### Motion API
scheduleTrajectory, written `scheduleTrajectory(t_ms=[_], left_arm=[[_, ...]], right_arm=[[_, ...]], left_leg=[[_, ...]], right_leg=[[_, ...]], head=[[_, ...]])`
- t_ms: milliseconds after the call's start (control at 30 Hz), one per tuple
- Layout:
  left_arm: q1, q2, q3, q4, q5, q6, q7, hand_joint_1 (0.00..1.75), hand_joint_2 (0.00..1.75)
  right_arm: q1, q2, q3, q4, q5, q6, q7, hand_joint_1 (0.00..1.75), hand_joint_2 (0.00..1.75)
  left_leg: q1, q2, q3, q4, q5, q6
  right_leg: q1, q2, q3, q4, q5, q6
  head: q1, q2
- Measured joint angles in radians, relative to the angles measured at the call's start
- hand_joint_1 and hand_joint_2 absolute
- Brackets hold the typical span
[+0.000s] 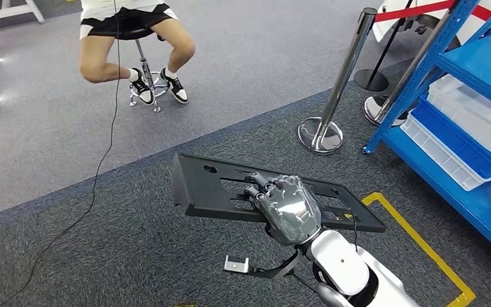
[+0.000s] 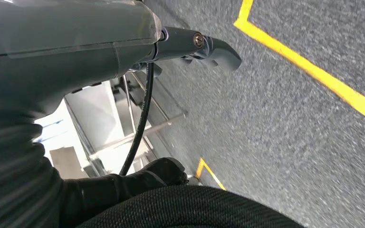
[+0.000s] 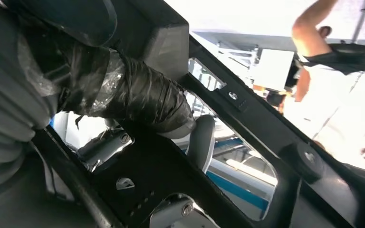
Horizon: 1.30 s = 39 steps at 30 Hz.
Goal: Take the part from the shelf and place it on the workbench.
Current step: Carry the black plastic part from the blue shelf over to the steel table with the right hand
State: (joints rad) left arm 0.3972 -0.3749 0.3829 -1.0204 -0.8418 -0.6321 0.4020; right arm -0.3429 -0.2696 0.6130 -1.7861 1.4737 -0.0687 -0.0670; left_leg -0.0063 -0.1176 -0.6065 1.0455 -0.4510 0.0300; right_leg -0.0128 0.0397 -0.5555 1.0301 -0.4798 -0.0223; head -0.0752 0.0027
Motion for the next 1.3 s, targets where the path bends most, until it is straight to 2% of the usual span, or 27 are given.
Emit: scheduleTrajectory(t_ms=[33,100,167,200,233,300,333,400,467,500,567,633,667,700,733,767,833,900,933,967,1000,1067,1100,1133,1200,1233,1300], left_arm=[[-0.001,0.0,0.001,0.0,-0.002,-0.001,-0.002,0.0,1.75],[-0.003,0.001,0.002,0.0,-0.004,-0.002,-0.003,0.0,1.75],[-0.004,0.002,0.002,0.0,-0.005,-0.002,-0.004,0.0,1.75],[-0.004,0.002,0.003,0.0,-0.005,-0.002,-0.005,0.0,1.75],[-0.003,0.002,0.003,0.0,-0.005,-0.002,-0.006,0.0,1.75],[-0.002,0.002,0.003,0.0,-0.005,-0.002,-0.007,0.0,1.75],[-0.002,0.002,0.004,0.0,-0.005,-0.002,-0.007,0.0,1.75],[-0.002,0.002,0.004,0.0,-0.005,-0.002,-0.007,0.0,1.75],[0.0,0.002,0.004,0.0,-0.005,-0.002,-0.008,0.0,1.75],[0.001,0.002,0.005,0.0,-0.005,-0.002,-0.009,0.0,1.75],[0.0,0.002,0.005,0.0,-0.005,-0.003,-0.01,0.0,1.75],[-0.002,0.002,0.005,0.0,-0.005,-0.003,-0.01,0.0,1.75],[-0.002,0.002,0.005,0.0,-0.005,-0.003,-0.011,0.0,1.75],[-0.002,0.002,0.005,0.0,-0.005,-0.003,-0.011,0.0,1.75],[-0.002,0.002,0.005,0.0,-0.005,-0.003,-0.012,0.0,1.75],[-0.002,0.002,0.005,0.0,-0.005,-0.003,-0.012,0.0,1.75],[-0.003,0.002,0.005,0.0,-0.005,-0.004,-0.013,0.0,1.75],[-0.004,0.002,0.005,0.001,-0.005,-0.005,-0.015,0.0,1.75],[-0.004,0.002,0.005,0.001,-0.005,-0.006,-0.015,0.0,1.75],[-0.003,0.002,0.005,0.001,-0.005,-0.006,-0.016,0.0,1.75],[-0.002,0.002,0.006,0.001,-0.005,-0.007,-0.016,0.0,1.75],[-0.003,0.002,0.006,0.001,-0.005,-0.007,-0.016,0.0,1.75],[-0.004,0.002,0.007,0.001,-0.005,-0.007,-0.016,0.0,1.75],[-0.005,0.002,0.007,0.001,-0.005,-0.007,-0.016,0.0,1.75],[-0.006,0.002,0.007,0.001,-0.005,-0.007,-0.017,0.0,1.75],[-0.005,0.002,0.007,0.001,-0.005,-0.007,-0.017,0.0,1.75],[-0.003,0.003,0.007,0.001,-0.005,-0.007,-0.017,0.0,1.75]], right_arm=[[-0.002,-0.001,0.0,0.001,0.0,-0.001,-0.001,1.75,1.75],[-0.004,-0.002,0.0,0.002,0.0,-0.003,-0.003,1.75,1.75],[-0.004,-0.003,0.0,0.005,0.0,-0.004,-0.004,1.75,1.75],[-0.003,-0.004,0.0,0.008,0.0,-0.005,-0.004,1.75,1.75],[-0.004,-0.004,0.0,0.009,-0.001,-0.005,-0.004,1.75,1.75],[-0.004,-0.004,0.0,0.01,-0.001,-0.005,-0.004,1.75,1.75],[-0.005,-0.005,0.0,0.01,-0.001,-0.005,-0.004,1.75,1.75],[-0.007,-0.006,0.0,0.01,-0.001,-0.006,-0.004,1.75,1.75],[-0.008,-0.007,0.0,0.01,-0.001,-0.007,-0.006,1.75,1.75],[-0.009,-0.007,0.0,0.01,-0.002,-0.007,-0.006,1.75,1.75],[-0.011,-0.011,0.0,0.011,-0.002,-0.008,-0.005,1.75,1.75],[-0.009,-0.016,0.0,0.014,-0.003,-0.009,-0.006,1.75,1.75],[-0.008,-0.018,0.0,0.015,-0.003,-0.009,-0.007,1.75,1.75],[-0.007,-0.019,0.0,0.016,-0.003,-0.009,-0.007,1.75,1.75],[-0.006,-0.021,0.0,0.017,-0.003,-0.009,-0.007,1.75,1.75],[-0.007,-0.022,0.0,0.018,-0.003,-0.009,-0.007,1.75,1.75],[-0.008,-0.026,0.0,0.018,-0.003,-0.009,-0.008,1.75,1.75],[-0.011,-0.028,0.0,0.019,-0.004,-0.01,-0.009,1.75,1.75],[-0.013,-0.029,0.0,0.019,-0.005,-0.011,-0.01,1.75,1.75],[-0.016,-0.029,0.0,0.02,-0.006,-0.011,-0.011,1.75,1.75],[-0.019,-0.029,0.0,0.021,-0.007,-0.011,-0.011,1.75,1.75],[-0.024,-0.028,0.0,0.022,-0.009,-0.012,-0.011,1.75,1.75],[-0.025,-0.028,0.0,0.022,-0.01,-0.013,-0.011,1.75,1.75],[-0.025,-0.027,0.0,0.022,-0.01,-0.013,-0.011,1.75,1.75],[-0.025,-0.027,0.0,0.023,-0.01,-0.013,-0.011,1.75,1.75],[-0.024,-0.027,0.0,0.024,-0.01,-0.013,-0.011,1.75,1.75],[-0.025,-0.027,0.0,0.024,-0.01,-0.013,-0.012,1.75,1.75]], left_leg=[[0.0,0.023,-0.012,0.022,-0.016,-0.006],[0.003,0.081,-0.06,0.119,-0.074,-0.02],[0.014,0.103,-0.112,0.225,-0.117,-0.035],[0.02,0.108,-0.118,0.241,-0.115,-0.042],[0.025,0.114,-0.104,0.218,-0.095,-0.048],[0.032,0.143,-0.034,0.094,-0.039,-0.057],[0.031,0.161,-0.003,0.036,-0.021,-0.056],[0.026,0.176,0.019,-0.011,-0.015,-0.043],[0.021,0.156,0.016,-0.014,-0.01,-0.024],[0.021,0.146,0.017,-0.02,-0.006,-0.016],[0.022,0.126,0.022,-0.03,0.003,-0.001],[0.016,0.105,0.019,-0.031,0.006,0.009],[0.013,0.092,0.018,-0.03,0.007,0.011],[0.008,0.077,0.017,-0.028,0.007,0.013],[0.004,0.061,0.017,-0.026,0.007,0.014],[0.001,0.045,0.018,-0.024,0.007,0.015],[-0.003,0.015,0.016,-0.018,0.006,0.015],[0.0,-0.009,0.007,-0.014,0.008,0.009],[0.003,-0.021,0.002,-0.014,0.011,0.004],[0.005,-0.034,-0.002,-0.015,0.013,-0.002],[0.005,-0.028,-0.005,-0.012,0.012,-0.006],[0.002,0.027,-0.028,0.033,-0.016,-0.014],[0.003,0.065,-0.051,0.083,-0.044,-0.018],[0.005,0.089,-0.084,0.147,-0.076,-0.025],[0.017,0.105,-0.135,0.244,-0.106,-0.038],[0.023,0.109,-0.137,0.245,-0.095,-0.044],[0.033,0.132,-0.08,0.138,-0.033,-0.055]], right_leg=[[-0.003,-0.013,0.004,-0.009,0.005,0.0],[-0.004,-0.042,0.008,-0.017,0.009,0.0],[-0.004,-0.074,0.007,-0.016,0.008,0.001],[-0.004,-0.089,0.006,-0.014,0.006,0.002],[-0.006,-0.104,0.006,-0.012,0.004,0.005],[-0.01,-0.129,0.007,-0.006,-0.002,0.015],[-0.01,-0.14,0.008,-0.002,-0.006,0.021],[-0.007,-0.157,0.012,-0.001,-0.009,0.034],[-0.007,-0.173,0.016,-0.006,-0.009,0.047],[-0.01,-0.165,0.017,-0.003,-0.015,0.052],[-0.015,-0.115,-0.005,0.054,-0.058,0.055],[-0.014,-0.061,-0.062,0.183,-0.126,0.05],[-0.011,-0.051,-0.091,0.242,-0.147,0.047],[-0.008,-0.045,-0.109,0.273,-0.148,0.043],[-0.005,-0.041,-0.11,0.267,-0.129,0.037],[-0.001,-0.033,-0.094,0.223,-0.093,0.03],[0.005,0.011,-0.044,0.094,-0.022,0.013],[0.009,0.05,-0.018,0.022,-0.001,0.006],[0.011,0.054,-0.015,0.014,-0.004,0.006],[0.011,0.041,-0.011,0.008,-0.003,0.005],[0.009,0.026,-0.005,-0.001,0.0,0.003],[0.005,-0.006,0.009,-0.019,0.007,-0.002],[0.005,-0.023,0.013,-0.023,0.008,-0.004],[0.006,-0.04,0.014,-0.024,0.008,-0.006],[0.006,-0.076,0.014,-0.024,0.005,-0.006],[0.005,-0.093,0.015,-0.023,0.003,-0.004],[0.001,-0.123,0.018,-0.019,-0.004,0.005]], head=[[-0.001,0.0],[-0.002,0.0],[-0.003,0.0],[-0.003,0.0],[-0.003,0.0],[-0.003,0.0],[-0.003,0.0],[-0.002,0.0],[-0.001,0.0],[0.0,0.0],[0.0,0.0],[0.001,0.0],[0.001,0.0],[0.001,0.0],[0.001,0.0],[0.001,0.0],[0.001,0.0],[0.001,0.0],[0.001,0.0],[0.001,0.0],[0.001,0.0],[-0.001,0.0],[-0.001,0.0],[-0.002,0.0],[-0.002,0.0],[-0.002,0.0],[-0.002,0.0]])
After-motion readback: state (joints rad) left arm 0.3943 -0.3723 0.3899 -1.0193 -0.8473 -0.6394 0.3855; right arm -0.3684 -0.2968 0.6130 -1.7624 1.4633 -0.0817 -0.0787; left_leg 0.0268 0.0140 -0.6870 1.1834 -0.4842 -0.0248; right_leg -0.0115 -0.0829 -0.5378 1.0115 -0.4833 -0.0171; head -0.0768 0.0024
